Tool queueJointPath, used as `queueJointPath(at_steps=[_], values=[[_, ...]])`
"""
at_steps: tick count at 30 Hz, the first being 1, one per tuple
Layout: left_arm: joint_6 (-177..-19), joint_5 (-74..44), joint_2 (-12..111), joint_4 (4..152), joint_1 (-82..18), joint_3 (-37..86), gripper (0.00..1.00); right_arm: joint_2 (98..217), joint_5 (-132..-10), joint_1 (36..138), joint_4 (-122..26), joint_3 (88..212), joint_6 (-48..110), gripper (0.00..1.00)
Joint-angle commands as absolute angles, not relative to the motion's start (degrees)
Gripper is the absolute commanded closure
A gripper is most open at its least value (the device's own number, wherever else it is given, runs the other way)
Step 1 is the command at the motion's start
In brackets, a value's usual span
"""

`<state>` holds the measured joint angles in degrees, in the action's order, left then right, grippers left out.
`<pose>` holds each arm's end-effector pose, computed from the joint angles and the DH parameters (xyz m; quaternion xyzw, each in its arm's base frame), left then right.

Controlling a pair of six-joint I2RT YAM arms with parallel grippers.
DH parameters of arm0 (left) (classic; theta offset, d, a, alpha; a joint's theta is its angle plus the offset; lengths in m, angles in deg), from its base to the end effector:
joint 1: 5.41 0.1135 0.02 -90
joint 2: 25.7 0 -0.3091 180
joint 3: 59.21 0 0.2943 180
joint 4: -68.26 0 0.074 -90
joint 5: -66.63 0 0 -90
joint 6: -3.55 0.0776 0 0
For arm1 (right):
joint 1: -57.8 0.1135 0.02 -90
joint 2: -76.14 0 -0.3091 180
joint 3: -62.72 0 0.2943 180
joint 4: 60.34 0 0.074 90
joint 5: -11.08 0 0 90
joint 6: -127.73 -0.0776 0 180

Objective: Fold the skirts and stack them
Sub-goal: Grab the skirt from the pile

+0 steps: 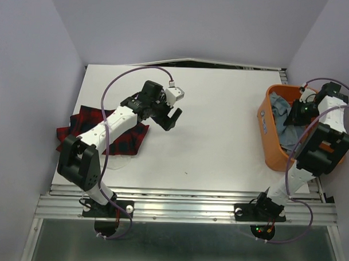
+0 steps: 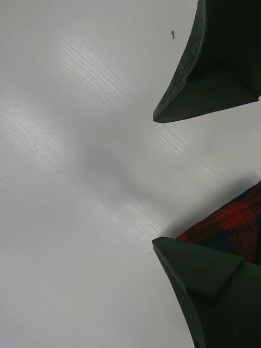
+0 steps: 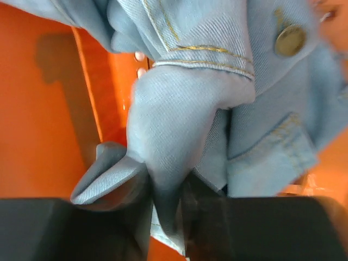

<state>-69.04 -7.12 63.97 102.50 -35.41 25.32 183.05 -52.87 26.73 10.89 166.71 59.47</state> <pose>0.3582 -0.2319 0.3020 0.4151 0.7951 -0.1734 0.4067 0.3971 -0.1995 0.2560 0.0475 0.9643 0.1402 0.2196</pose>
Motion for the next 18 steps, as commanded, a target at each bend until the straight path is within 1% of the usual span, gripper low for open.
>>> queueJointPath(at_steps=[1,2,3,9,13,18], values=[[-69.9,-5.8,62.9,102.0,-35.6,27.4,0.01,177.9,-53.3,25.9,7.8,175.8,55.3,0.95],[-70.0,-5.9,62.7,102.0,-35.6,27.4,0.01,177.7,-53.3,25.4,7.9,177.5,54.8,0.98],[-70.0,-6.0,62.6,102.0,-35.6,27.3,0.01,177.4,-53.1,25.4,8.1,179.1,54.3,0.99],[-70.0,-6.9,61.2,101.3,-35.6,25.9,0.01,173.1,-54.0,24.8,4.6,189.9,48.7,0.99],[-70.6,-7.2,61.0,100.9,-35.6,26.1,0.01,167.8,-54.7,24.8,-3.0,192.7,43.8,0.99],[-71.8,-7.7,61.0,100.1,-35.4,26.6,0.01,166.0,-52.4,24.8,-14.1,198.8,34.0,0.99]])
